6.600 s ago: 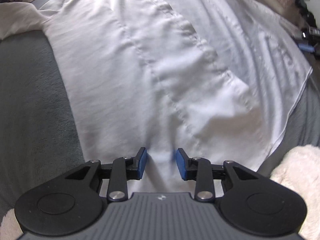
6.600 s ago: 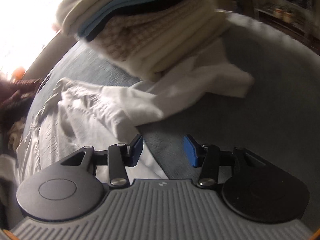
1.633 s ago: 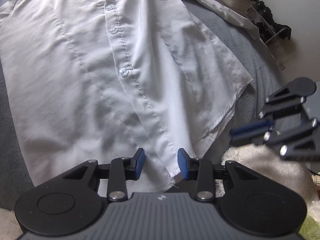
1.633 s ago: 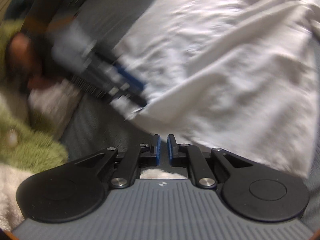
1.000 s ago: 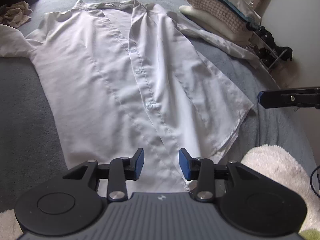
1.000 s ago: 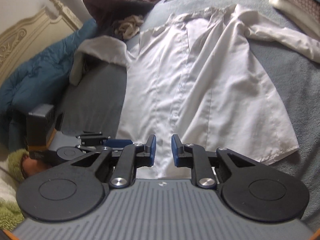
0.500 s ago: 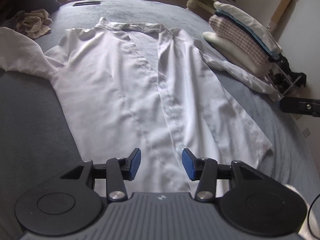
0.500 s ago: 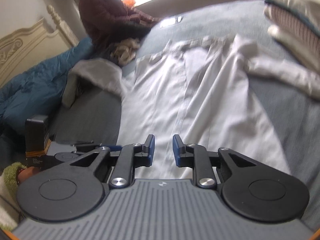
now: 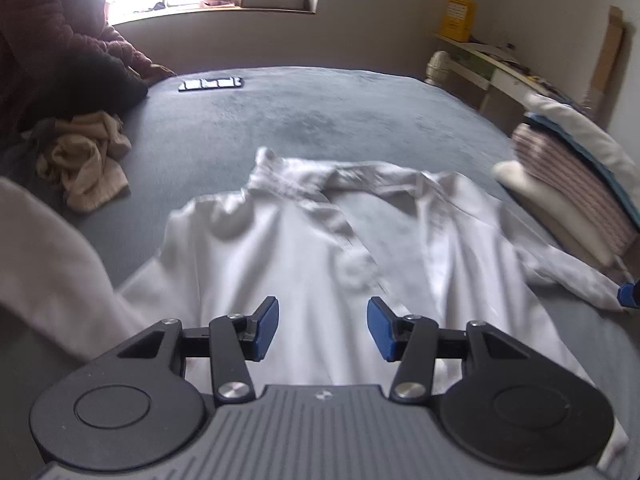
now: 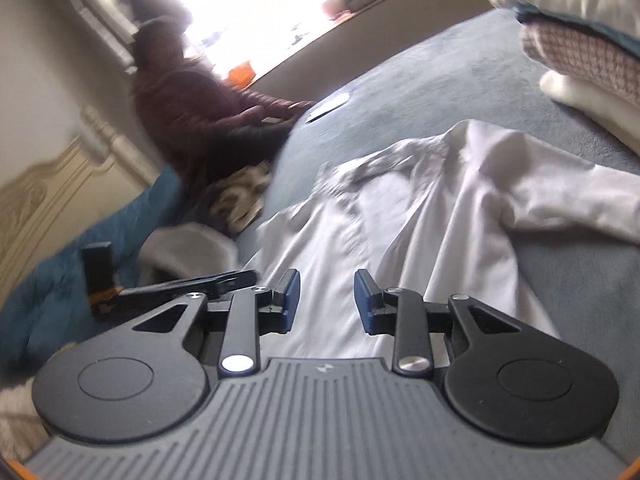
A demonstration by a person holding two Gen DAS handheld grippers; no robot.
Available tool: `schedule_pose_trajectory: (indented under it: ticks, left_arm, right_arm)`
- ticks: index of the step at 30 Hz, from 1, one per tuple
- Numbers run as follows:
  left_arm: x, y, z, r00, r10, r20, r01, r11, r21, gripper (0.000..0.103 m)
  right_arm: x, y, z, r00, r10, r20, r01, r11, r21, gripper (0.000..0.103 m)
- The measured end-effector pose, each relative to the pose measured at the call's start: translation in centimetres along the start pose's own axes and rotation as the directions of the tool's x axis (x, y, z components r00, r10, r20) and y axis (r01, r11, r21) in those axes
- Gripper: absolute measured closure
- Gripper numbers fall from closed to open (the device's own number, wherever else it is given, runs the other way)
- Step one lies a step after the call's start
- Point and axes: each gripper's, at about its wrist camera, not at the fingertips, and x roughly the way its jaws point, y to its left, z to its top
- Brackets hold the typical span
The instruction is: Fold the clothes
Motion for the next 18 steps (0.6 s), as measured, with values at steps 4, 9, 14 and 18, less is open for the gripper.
schedule_pose_trajectory:
  ticks: [4, 9, 14, 18]
  left_arm:
    - [5.3, 0.4, 4.0, 0.999, 0.035, 0.024, -0.035, 0.999, -0.027, 0.053]
    - [11.5, 0.8, 7.5, 0.999, 0.039, 0.004, -0.038, 0.992, -0.121, 0.053]
    - [15.2, 0.0, 10.1, 0.998, 0.059, 0.003, -0.059, 0.994, -0.093, 0.053]
    - [16.9, -0.3, 11.7, 0.998, 0.06, 0.023, -0.058, 0.997, -0.059, 0.053]
  right_arm:
    - [6.3, -5.2, 5.1, 0.999, -0.018, 0.033, 0.012, 0.985, 0.17, 0.074]
    - [14.7, -11.0, 10.7, 0.999, -0.019, 0.037, 0.004, 0.926, 0.377, 0.072]
    - [20.9, -12.2, 14.0, 0.998, -0.069, 0.008, 0.059, 0.909, 0.412, 0.07]
    - [23.9, -12.4, 16.1, 0.995, -0.097, 0.001, 0.089, 0.911, 0.402, 0.069]
